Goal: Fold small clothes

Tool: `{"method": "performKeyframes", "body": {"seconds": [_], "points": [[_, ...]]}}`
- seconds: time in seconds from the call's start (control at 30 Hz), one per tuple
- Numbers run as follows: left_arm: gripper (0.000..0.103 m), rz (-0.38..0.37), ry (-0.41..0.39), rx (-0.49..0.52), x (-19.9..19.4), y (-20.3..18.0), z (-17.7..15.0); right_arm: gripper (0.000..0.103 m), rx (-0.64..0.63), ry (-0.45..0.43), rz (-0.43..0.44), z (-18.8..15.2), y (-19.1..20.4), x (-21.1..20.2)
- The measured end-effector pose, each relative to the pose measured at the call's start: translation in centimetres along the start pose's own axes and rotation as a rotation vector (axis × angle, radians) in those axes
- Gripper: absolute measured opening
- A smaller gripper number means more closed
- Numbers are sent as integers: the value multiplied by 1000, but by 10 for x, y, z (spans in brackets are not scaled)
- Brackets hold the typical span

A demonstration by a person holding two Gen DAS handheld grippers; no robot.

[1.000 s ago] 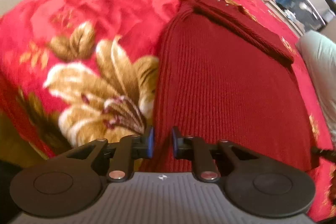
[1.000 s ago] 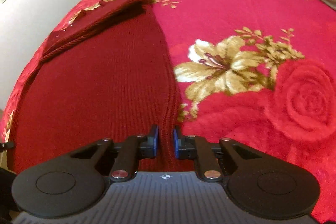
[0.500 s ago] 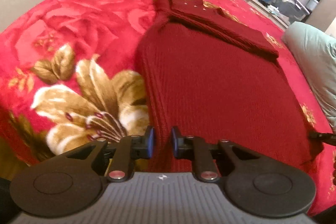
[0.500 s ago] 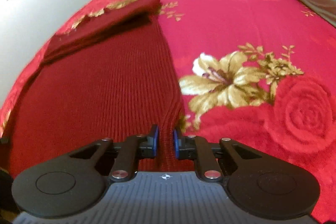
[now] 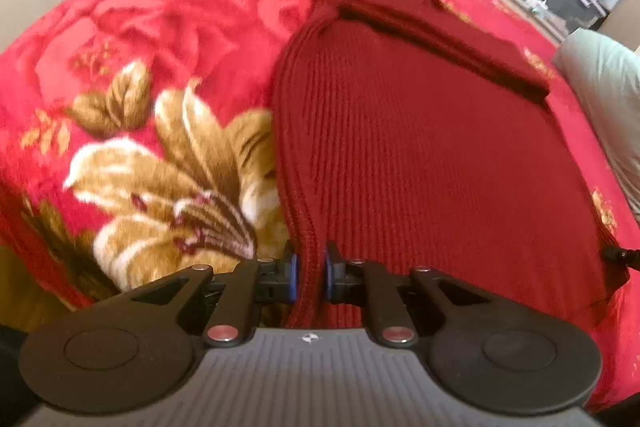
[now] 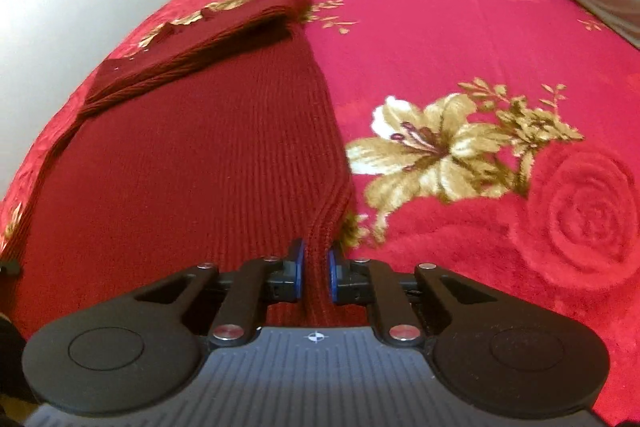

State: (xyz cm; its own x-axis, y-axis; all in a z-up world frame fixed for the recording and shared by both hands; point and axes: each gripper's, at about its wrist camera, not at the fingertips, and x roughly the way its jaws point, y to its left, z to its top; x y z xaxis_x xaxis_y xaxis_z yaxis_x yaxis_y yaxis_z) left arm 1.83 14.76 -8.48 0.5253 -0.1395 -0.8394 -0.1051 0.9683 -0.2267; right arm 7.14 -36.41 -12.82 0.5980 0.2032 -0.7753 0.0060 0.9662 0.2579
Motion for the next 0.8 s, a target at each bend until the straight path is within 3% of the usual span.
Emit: {"method": "performKeyframes", "body": {"seconds": [0.07,0.23,0.33,0.47,0.57,0.8], "points": [[16,1,37,-4,6,1,-2,22,-7,33,-55,-2,0,7],[16,6,32,8,7,2,-2,26,-55,48,-68,-5,6,11],[16,9,29,11,7,2,-3,13,-44,39,-53,-4,4,9],[16,16,17,23,6,1,-2,14,-33,17,-16,-1,5,4],[17,20,19,32,6,0,-2,21,-30,49,-53,-2,3,11],[20,31,20,39,8,-1,-3,18,-41,49,-62,-3,5,13]]}}
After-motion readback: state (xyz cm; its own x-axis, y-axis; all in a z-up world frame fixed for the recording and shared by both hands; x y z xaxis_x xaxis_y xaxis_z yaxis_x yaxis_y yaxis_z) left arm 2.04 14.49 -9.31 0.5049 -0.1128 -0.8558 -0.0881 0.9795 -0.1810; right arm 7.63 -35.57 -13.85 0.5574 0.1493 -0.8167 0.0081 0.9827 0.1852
